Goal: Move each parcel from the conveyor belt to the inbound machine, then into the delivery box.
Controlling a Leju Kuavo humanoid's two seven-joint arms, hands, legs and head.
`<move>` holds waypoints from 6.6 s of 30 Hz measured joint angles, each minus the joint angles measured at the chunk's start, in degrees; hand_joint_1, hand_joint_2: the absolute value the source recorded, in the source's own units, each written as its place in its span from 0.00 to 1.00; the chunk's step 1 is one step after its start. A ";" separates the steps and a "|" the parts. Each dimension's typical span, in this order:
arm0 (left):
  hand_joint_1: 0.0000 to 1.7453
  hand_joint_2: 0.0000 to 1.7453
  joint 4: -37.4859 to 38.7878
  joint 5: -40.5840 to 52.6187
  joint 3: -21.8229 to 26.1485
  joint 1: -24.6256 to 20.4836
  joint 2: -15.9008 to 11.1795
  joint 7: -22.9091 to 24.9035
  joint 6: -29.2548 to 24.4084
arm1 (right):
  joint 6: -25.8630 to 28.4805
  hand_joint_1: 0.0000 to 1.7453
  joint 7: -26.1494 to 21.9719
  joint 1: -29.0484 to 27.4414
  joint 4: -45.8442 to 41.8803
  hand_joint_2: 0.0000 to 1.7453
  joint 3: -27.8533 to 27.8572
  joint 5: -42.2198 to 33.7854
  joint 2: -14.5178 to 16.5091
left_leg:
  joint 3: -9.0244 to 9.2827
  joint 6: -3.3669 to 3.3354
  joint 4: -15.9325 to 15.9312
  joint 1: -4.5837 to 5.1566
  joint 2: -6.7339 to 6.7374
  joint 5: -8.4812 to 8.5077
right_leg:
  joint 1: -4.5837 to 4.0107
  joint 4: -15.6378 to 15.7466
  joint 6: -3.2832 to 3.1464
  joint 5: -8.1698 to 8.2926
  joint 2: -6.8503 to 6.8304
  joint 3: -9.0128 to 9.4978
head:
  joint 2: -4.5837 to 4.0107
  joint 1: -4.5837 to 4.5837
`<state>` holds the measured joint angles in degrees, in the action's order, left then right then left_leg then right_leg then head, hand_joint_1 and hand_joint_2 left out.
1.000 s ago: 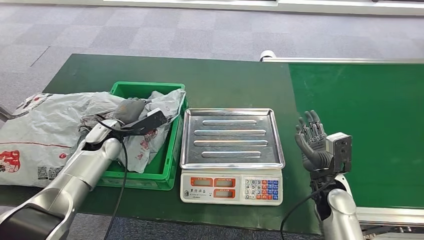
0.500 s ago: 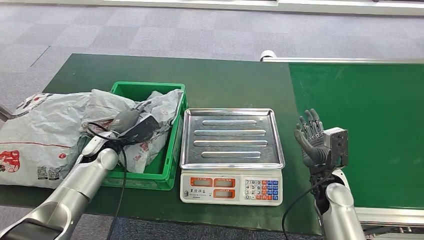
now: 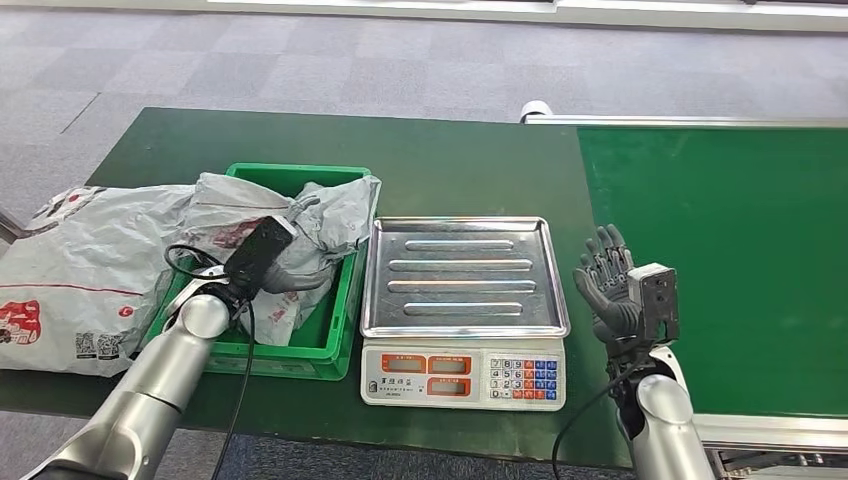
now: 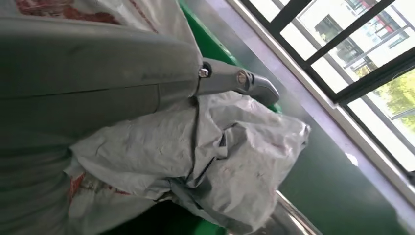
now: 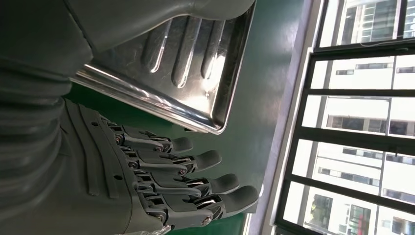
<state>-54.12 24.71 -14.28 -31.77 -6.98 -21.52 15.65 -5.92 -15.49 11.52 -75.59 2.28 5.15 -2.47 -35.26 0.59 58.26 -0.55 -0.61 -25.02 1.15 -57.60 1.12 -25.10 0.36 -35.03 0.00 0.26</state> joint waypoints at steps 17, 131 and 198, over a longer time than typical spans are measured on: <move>0.00 1.00 -10.32 -30.04 2.44 3.23 10.96 0.03 -4.18 | 7.76 0.00 0.60 18.03 11.39 1.00 -14.08 -6.40 2.42 | 0.00 -0.03 0.04 0.01 -0.05 0.05 | -0.03 -0.01 0.02 0.05 -0.02 0.02 | 0.00 0.00; 0.00 1.00 -4.08 -29.88 -4.91 9.59 20.46 -2.34 -11.78 | 21.80 0.00 5.21 3.70 2.22 1.00 -19.72 7.78 6.95 | -0.02 0.05 0.03 0.00 0.08 -0.06 | -0.02 0.02 -0.02 -0.06 0.07 -0.09 | 0.00 0.00; 0.00 1.00 1.26 -32.36 -7.31 7.23 20.43 -4.54 -10.52 | 22.53 0.00 3.80 6.05 3.20 1.00 -19.81 5.59 5.75 | -0.02 0.05 0.03 0.01 0.06 -0.06 | -0.02 0.01 -0.02 -0.05 0.06 -0.07 | 0.00 0.00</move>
<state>-52.86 -7.65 -21.59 -24.54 13.45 -26.06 5.12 16.61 -11.69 17.57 -72.40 -17.53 10.74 3.29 -35.29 0.64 58.29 -0.55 -0.55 -25.07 1.14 -57.59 1.10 -25.15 0.41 -35.10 0.00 0.26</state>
